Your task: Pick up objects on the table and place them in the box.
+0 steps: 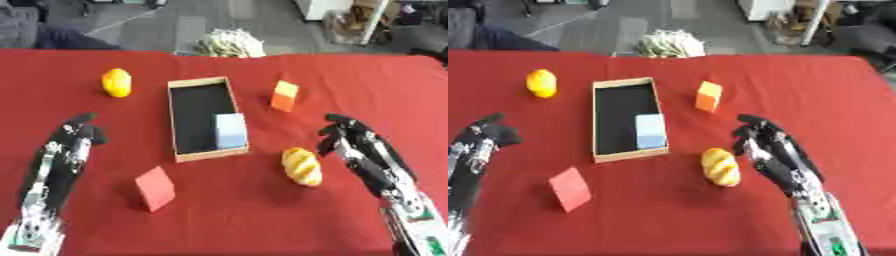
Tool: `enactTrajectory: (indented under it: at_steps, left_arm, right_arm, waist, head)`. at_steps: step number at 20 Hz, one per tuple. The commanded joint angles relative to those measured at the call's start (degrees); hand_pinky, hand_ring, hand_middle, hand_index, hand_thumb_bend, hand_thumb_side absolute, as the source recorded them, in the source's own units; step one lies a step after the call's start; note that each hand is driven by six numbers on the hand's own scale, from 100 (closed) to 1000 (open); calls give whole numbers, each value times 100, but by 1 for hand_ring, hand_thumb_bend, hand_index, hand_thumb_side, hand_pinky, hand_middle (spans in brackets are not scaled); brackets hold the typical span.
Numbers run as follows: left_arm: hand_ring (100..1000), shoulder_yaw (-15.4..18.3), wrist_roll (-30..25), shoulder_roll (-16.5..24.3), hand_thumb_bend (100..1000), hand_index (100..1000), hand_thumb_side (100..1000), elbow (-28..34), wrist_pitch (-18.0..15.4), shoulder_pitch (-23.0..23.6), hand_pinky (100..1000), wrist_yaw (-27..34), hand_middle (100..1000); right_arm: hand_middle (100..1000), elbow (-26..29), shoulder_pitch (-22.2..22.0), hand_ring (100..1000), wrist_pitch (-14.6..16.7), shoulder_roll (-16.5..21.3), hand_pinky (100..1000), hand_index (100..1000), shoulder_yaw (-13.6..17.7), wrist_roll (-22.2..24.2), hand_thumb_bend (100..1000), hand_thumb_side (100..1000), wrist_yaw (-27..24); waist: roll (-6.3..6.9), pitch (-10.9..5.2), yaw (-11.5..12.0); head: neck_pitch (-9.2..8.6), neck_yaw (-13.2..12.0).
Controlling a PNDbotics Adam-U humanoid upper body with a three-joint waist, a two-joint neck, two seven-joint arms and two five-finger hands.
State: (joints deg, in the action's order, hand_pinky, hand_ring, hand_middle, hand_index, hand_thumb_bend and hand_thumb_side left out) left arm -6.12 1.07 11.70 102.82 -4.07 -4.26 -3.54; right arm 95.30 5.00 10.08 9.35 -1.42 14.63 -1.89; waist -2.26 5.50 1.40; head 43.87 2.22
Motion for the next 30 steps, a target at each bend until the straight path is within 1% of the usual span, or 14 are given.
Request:
enactTrajectory:
  at_steps: [1, 4, 7, 10, 13, 17, 20, 23, 26, 27, 29, 30]
  left_arm:
    - [639, 61, 11, 239, 100, 841, 658, 220, -20, -197, 782, 35, 603]
    - [641, 112, 31, 463, 100, 841, 615, 377, -17, -494, 782, 111, 605]
    - [646, 191, 62, 735, 100, 842, 570, 576, -12, -1002, 782, 213, 611]
    - [648, 311, 156, 994, 100, 843, 558, 615, 57, -1711, 780, 371, 615]
    - [650, 437, 311, 1213, 100, 843, 555, 263, 235, -2445, 779, 508, 616]
    - [653, 461, 519, 1508, 100, 844, 548, -956, 616, -3409, 779, 476, 617]
    - [658, 346, 569, 1740, 100, 847, 523, -2142, 862, -4040, 779, 155, 619]
    - [664, 213, 516, 1857, 100, 853, 491, -3313, 951, -4562, 782, -256, 625]
    - [672, 61, 350, 1929, 100, 858, 407, -4380, 915, -4952, 790, -914, 632]
    - [673, 31, 294, 1930, 100, 860, 373, -4685, 880, -5046, 791, -1223, 636]
    - [682, -30, 160, 1909, 100, 867, 270, -5225, 800, -5185, 797, -1977, 652]
    - [683, -46, 77, 1890, 100, 870, 232, -5455, 752, -5235, 798, -2383, 656]
  right_arm:
    - [616, 120, 36, 565, 10, 73, 538, 835, 24, 11, 100, 430, 18]
    - [616, 113, 30, 565, 10, 84, 539, 835, 24, 9, 100, 428, 20]
    - [616, 107, 24, 565, 11, 90, 538, 835, 17, 13, 100, 428, 20]
    - [616, 97, 13, 565, 9, 85, 538, 835, -1, 28, 100, 428, 17]
    - [616, 91, 12, 565, 7, 65, 538, 835, -30, 55, 100, 430, 3]
    - [616, 90, 34, 566, -1, 36, 538, 835, -100, 123, 100, 430, -24]
    - [616, 82, 46, 565, -7, 54, 538, 835, -137, 163, 100, 429, -35]
    - [616, 80, 71, 565, -8, 73, 538, 836, -171, 197, 100, 430, -41]
    - [616, 79, 99, 565, -9, 100, 538, 835, -195, 226, 100, 429, -41]
    - [616, 78, 104, 565, -10, 111, 538, 835, -197, 229, 100, 428, -40]
    - [616, 76, 115, 565, -11, 129, 538, 835, -206, 236, 100, 428, -39]
    - [616, 79, 129, 565, -9, 137, 538, 835, -211, 242, 100, 428, -37]
  waist:
    - [17, -135, -11]
    - [20, -145, -12]
    - [26, -159, -19]
    - [30, -173, -52]
    - [27, -181, -124]
    - [36, -180, -304]
    - [69, -175, -450]
    - [107, -161, -593]
    - [154, -146, -734]
    - [170, -142, -777]
    - [188, -136, -841]
    - [197, -130, -868]
  head:
    - [24, 0]
    - [24, 0]
    - [24, -10]
    - [24, -23]
    - [24, -58]
    - [24, -157]
    - [24, -228]
    - [24, -279]
    - [24, -330]
    - [24, -352]
    - [24, -385]
    - [24, -415]
